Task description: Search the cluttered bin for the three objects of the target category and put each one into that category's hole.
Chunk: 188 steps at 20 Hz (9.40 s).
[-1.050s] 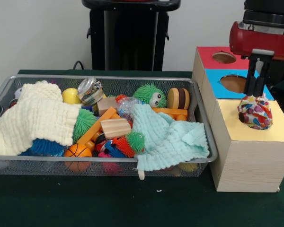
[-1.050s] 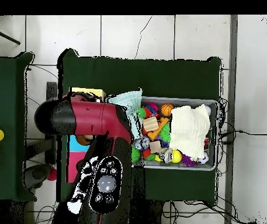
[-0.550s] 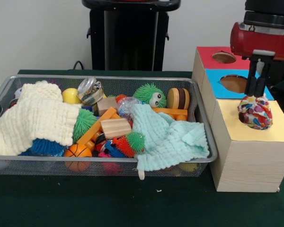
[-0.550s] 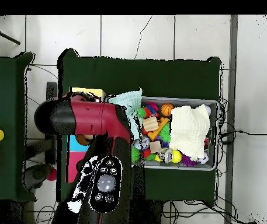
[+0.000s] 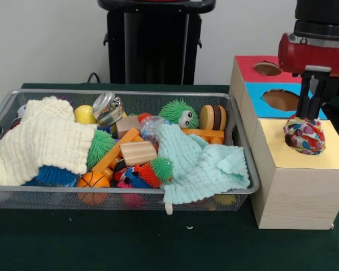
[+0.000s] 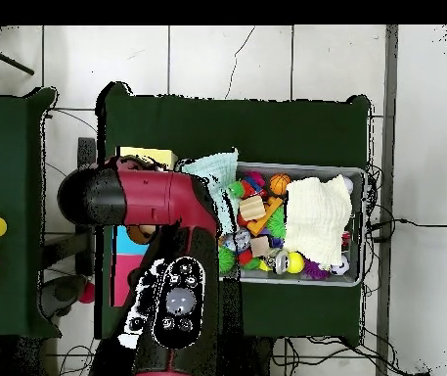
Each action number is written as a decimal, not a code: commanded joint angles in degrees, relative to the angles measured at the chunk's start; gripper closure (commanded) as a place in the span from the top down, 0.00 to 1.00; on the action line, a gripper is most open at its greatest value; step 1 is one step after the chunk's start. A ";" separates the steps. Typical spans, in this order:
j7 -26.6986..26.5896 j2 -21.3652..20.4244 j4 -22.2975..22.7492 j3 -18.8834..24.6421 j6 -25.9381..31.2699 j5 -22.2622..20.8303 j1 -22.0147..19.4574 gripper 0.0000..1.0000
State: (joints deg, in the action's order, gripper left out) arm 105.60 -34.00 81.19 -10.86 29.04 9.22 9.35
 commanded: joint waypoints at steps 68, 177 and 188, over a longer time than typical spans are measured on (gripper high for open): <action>7.16 3.04 2.47 4.62 0.30 -0.43 -1.81 0.00; 6.06 11.06 3.50 3.27 -10.26 0.58 -1.10 0.00; 7.17 8.07 4.75 2.48 -10.95 0.90 -0.26 0.00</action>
State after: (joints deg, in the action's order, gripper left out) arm 105.60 -26.02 83.07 -9.43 19.81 12.99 9.37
